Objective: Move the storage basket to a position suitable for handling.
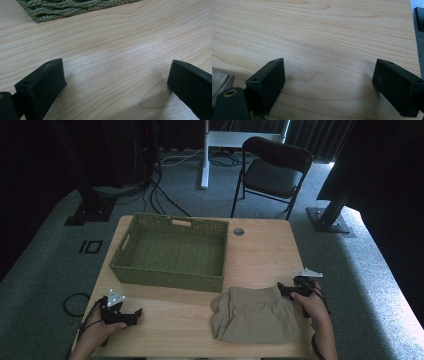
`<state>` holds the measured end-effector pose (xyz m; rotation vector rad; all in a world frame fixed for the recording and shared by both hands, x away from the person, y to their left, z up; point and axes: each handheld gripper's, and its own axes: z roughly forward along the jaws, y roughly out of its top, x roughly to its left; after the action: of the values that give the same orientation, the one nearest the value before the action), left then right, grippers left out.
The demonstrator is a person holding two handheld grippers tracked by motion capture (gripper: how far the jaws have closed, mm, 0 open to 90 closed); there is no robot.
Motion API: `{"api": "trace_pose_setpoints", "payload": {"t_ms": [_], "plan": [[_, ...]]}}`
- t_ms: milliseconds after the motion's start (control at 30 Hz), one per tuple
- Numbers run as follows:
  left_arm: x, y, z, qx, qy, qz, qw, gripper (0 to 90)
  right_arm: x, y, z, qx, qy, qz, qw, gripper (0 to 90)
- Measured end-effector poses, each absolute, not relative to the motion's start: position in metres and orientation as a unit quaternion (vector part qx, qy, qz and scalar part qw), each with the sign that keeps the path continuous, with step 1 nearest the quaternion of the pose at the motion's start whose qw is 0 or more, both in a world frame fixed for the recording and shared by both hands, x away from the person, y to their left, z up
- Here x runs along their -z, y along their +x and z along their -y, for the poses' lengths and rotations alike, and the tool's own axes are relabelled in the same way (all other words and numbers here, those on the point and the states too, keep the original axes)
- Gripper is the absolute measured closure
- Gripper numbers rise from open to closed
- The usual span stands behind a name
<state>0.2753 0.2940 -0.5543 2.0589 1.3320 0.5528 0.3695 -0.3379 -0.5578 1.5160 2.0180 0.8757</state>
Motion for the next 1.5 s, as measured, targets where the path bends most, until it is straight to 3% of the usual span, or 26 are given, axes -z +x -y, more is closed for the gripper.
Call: {"api": "trace_pose_setpoints", "payload": {"t_ms": [433, 733, 1233, 1500], "plan": [[0.553, 0.275, -0.301, -0.202, 0.799, -0.475, 0.309, 2.7, 0.556, 0.371, 0.338, -0.322, 0.555, -0.731, 0.232, 11.0], [0.538, 0.281, -0.315, -0.204, 0.793, -0.477, 0.319, 2.7, 0.532, 0.378, 0.335, -0.336, 0.557, -0.717, 0.248, 11.0], [0.496, 0.297, -0.328, -0.244, 0.781, -0.473, 0.328, 2.7, 0.495, 0.386, 0.304, -0.371, 0.527, -0.722, 0.252, 11.0], [0.463, 0.306, -0.332, -0.254, 0.766, -0.467, 0.362, 2.7, 0.482, 0.386, 0.278, -0.388, 0.504, -0.731, 0.247, 10.9]]}}
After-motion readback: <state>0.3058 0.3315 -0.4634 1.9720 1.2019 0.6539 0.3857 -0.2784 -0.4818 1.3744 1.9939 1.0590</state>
